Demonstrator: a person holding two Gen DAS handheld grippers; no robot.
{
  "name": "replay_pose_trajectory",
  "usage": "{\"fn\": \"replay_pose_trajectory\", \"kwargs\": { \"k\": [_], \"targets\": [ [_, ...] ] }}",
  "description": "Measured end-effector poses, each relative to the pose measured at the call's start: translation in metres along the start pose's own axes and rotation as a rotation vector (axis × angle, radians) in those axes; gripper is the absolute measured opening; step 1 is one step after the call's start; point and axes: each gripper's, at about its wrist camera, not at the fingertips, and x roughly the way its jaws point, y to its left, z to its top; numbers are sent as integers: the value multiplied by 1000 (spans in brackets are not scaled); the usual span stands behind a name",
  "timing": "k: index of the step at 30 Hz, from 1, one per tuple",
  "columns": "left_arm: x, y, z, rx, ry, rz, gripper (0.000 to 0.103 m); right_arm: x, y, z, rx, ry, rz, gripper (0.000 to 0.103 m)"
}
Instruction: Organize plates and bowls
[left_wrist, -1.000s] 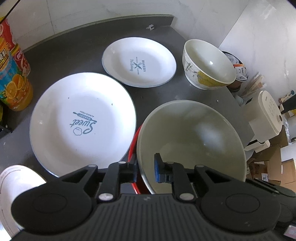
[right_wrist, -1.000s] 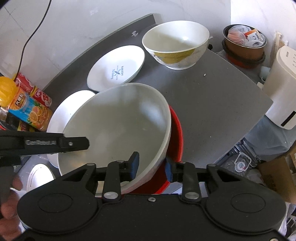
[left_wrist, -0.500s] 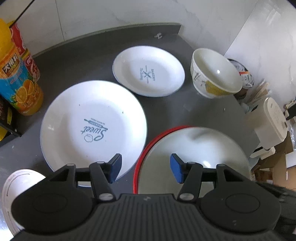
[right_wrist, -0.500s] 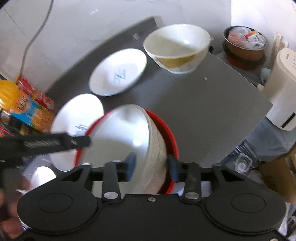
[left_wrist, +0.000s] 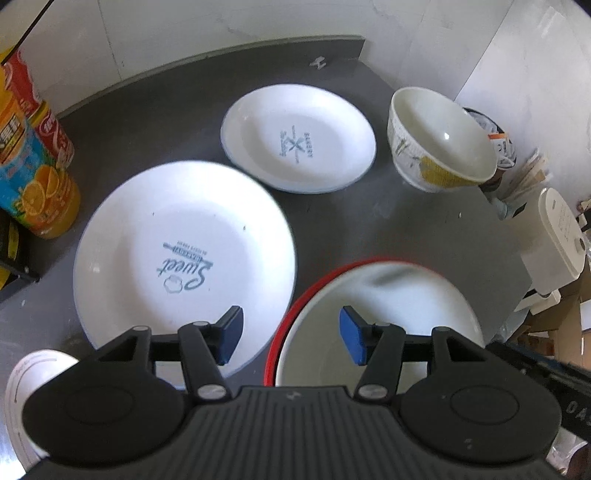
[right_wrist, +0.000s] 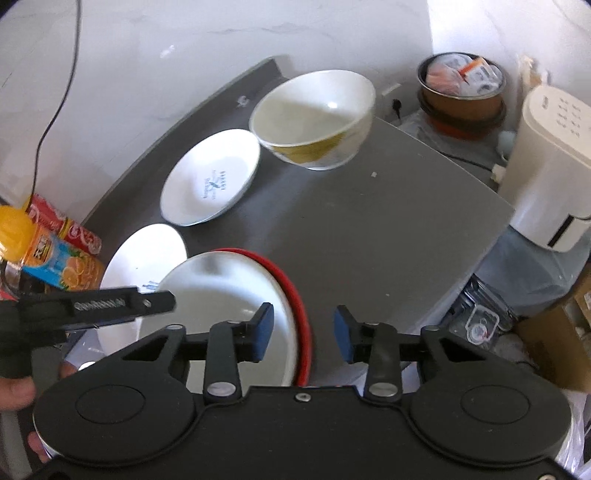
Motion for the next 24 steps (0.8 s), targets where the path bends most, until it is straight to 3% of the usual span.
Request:
{"fn": "replay_pose_trajectory", "kwargs": {
  "k": [7,13,24],
  "targets": [
    [0,-12,24,27,-37,-38,56,-6,-11,15,51,-76,18,39],
    [8,-26,51,46,-64,-66,57,0,-23,36,103,-137,24,52],
    [35,-54,99,52,-99,-133,57,20,-47,83,183,-194,32,55]
  ]
}}
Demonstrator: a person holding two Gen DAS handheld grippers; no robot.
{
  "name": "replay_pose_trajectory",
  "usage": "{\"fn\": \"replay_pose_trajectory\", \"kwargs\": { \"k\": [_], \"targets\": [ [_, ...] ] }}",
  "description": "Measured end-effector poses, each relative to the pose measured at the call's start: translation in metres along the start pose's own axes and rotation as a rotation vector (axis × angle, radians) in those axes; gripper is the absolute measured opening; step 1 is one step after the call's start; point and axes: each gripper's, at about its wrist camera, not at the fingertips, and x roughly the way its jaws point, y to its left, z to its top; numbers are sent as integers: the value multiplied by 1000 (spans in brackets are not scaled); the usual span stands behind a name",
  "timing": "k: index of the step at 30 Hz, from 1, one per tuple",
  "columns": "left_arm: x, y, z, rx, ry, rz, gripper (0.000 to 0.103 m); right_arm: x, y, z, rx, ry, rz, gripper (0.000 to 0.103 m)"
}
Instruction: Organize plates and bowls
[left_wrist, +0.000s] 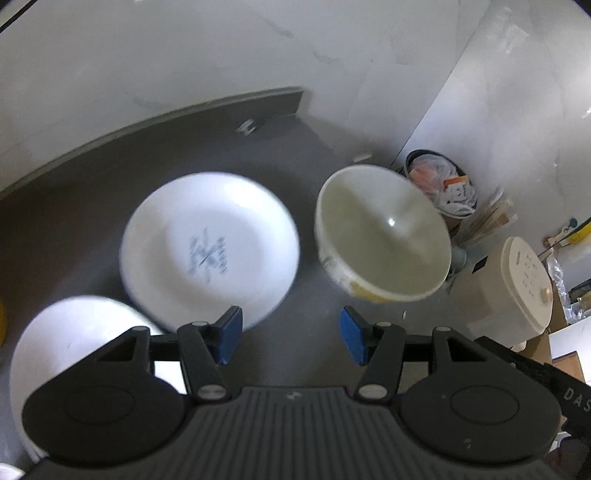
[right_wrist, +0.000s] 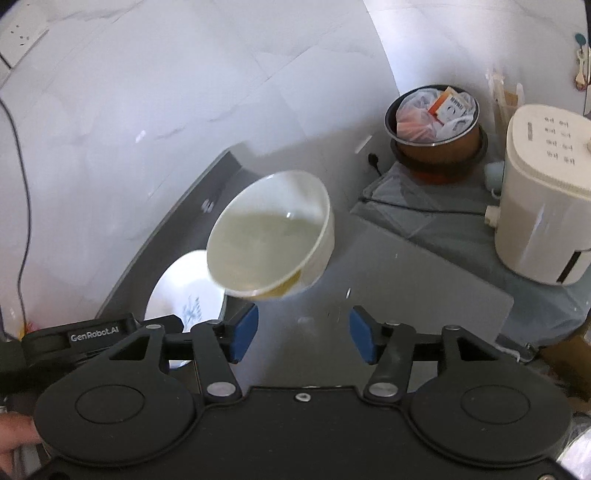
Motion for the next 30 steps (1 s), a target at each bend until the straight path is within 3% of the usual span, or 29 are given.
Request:
{"fn": "replay_pose_trajectory", "kwargs": {
  "k": [13,22,24,25,26,27,30],
  "targets": [
    [58,-23,39,34,35,-23,56,57,-8,36,25,-3,-59,55],
    [82,-27,46,16,42,-15,45,89,-9,40,51,29,-101,54],
    [85,-26,47,5,47,-22,35,95,-8,40,61,43,-105,51],
    [87,-25,47,-10,52,-26,30,98,-8,40,60,51,-100,45],
    [89,-23,47,-29,54,-24,18,103,-8,39,53,65,-105,32],
    [91,-23,46,-39,57,-16,12,107,-8,39,49,85,-113,30],
    [93,-22,45,-56,60,-27,10,110,1,39,-3,92,-107,20]
  ]
}}
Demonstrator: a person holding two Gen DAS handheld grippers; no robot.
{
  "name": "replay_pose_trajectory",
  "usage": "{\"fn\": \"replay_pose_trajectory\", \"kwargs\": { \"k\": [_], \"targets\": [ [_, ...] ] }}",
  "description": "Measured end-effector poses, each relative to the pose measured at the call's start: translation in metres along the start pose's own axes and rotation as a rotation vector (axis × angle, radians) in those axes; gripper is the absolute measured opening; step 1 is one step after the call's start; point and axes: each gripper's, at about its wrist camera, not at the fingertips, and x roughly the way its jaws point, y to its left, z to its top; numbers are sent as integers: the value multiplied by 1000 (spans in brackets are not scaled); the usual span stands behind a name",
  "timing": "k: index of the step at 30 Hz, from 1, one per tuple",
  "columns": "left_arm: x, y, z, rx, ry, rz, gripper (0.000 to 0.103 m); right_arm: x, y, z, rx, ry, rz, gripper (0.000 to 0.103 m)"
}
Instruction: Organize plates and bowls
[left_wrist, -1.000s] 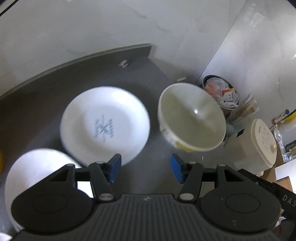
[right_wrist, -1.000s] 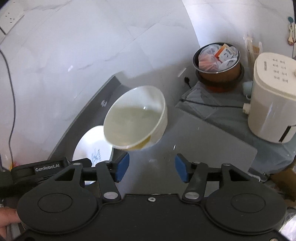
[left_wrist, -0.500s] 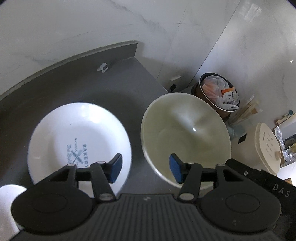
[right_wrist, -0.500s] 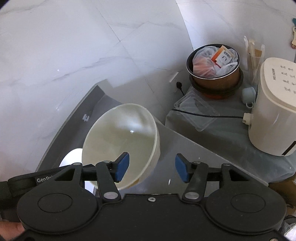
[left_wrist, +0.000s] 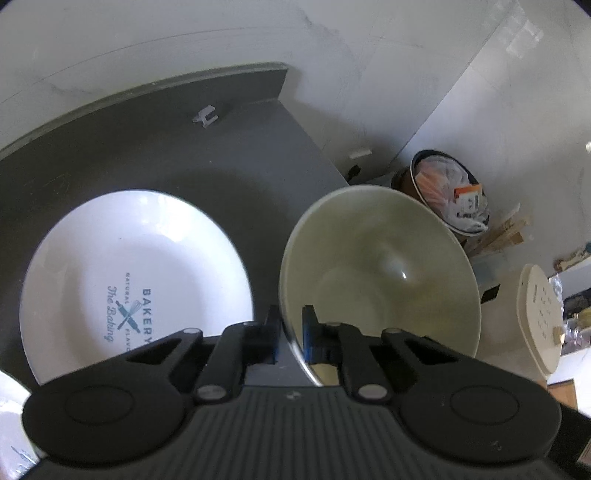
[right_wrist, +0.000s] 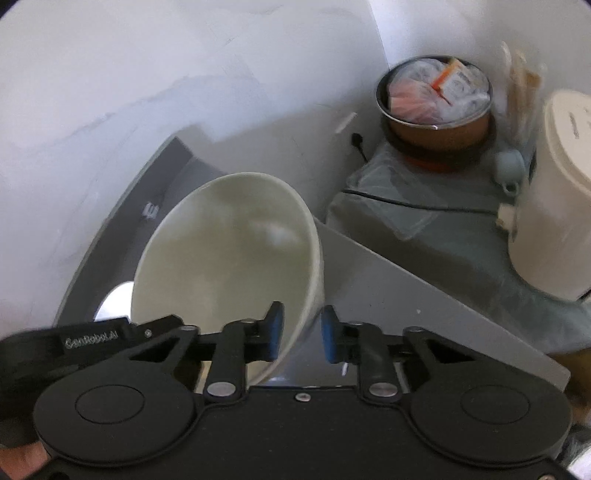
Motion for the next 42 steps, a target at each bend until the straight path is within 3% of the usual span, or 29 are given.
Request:
{"fn": "replay_pose_trajectory", "kwargs": {
  "k": [3,20,42],
  "targets": [
    [-2,2,-1,-8,8,-3,9,-5,10,-3,-63,-7,-45,19],
    [-61,-8,-35,56,-69,-29,9,-66,8,-25,-120,-92,-19,19],
    [-145,-2,-98,30,-154,-33,9,-153,12,-76,-232,-180,38,19]
  ]
}}
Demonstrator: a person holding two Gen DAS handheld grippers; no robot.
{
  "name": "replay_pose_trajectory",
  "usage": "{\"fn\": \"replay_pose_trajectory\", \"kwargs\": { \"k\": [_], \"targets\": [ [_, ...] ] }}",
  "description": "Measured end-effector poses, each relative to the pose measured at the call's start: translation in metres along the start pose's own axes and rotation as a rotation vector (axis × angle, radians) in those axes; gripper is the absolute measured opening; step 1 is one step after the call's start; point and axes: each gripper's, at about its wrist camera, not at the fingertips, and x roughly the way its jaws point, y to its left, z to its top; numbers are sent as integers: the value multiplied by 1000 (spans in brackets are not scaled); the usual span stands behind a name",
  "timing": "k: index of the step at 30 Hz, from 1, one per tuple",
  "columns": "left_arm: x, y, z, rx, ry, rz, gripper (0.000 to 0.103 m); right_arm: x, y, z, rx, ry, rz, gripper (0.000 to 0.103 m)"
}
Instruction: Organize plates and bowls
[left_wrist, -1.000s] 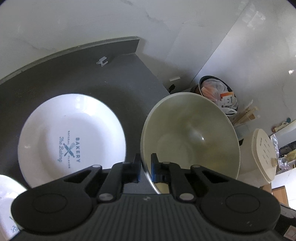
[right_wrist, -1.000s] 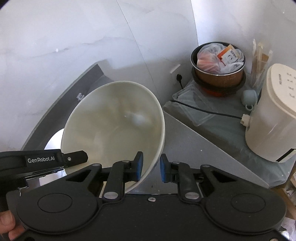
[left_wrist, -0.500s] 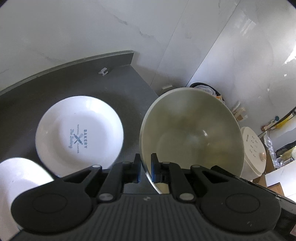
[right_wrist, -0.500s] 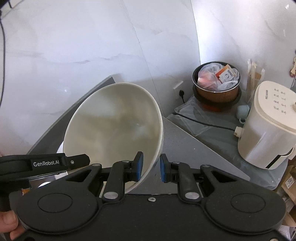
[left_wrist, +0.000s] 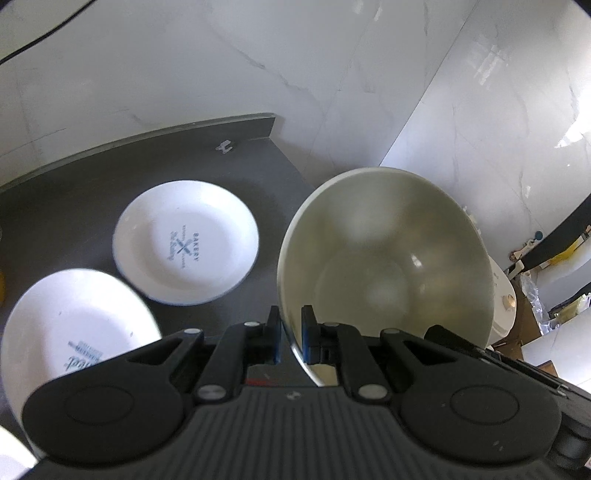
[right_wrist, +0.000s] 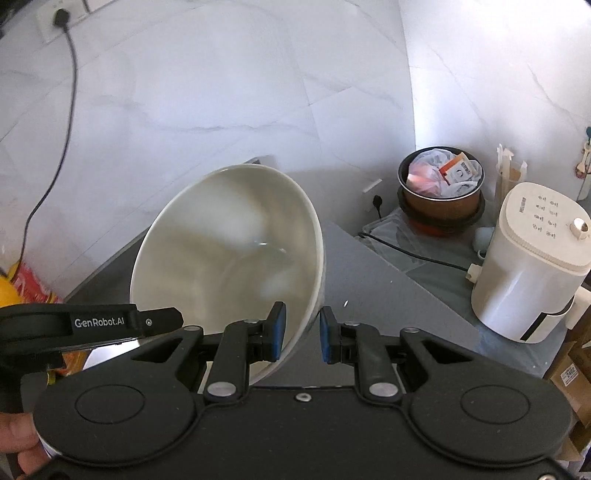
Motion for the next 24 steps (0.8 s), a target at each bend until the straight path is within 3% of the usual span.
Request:
{"fn": "replay_pose_trajectory", "kwargs": {
  "k": [24],
  "targets": [
    [-75,30,-59,-73,-43,-7,9,-48,21,-43,-94,50,85,19]
  ]
}}
